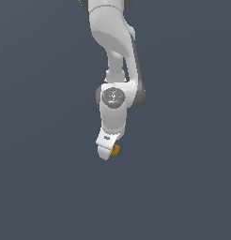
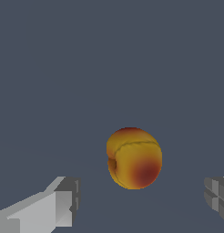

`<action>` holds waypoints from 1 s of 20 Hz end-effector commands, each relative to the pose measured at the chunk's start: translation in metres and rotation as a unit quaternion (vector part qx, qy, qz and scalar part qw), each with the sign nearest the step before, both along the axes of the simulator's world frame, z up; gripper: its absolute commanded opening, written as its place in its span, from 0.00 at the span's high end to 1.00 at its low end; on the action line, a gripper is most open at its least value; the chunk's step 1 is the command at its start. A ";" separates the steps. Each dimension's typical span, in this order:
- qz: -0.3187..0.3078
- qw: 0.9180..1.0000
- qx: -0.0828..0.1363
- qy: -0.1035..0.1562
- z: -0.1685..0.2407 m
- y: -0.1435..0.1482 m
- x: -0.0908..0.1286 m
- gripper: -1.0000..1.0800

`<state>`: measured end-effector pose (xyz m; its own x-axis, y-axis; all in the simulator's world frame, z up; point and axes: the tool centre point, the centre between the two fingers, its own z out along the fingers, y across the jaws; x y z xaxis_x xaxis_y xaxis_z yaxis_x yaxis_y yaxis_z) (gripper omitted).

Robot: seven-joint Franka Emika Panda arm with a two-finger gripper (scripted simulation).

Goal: Pick up the object and move it to a goal position.

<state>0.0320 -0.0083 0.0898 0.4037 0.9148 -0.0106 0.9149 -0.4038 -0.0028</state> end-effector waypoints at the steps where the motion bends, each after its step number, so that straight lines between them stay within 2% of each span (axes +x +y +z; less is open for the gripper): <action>1: 0.020 1.000 0.002 -0.001 -0.002 0.000 0.002 0.04; 13: 0.045 0.999 0.004 -0.003 -0.007 0.001 0.003 0.04; 20: 0.047 0.999 0.004 -0.003 -0.036 0.001 0.003 0.04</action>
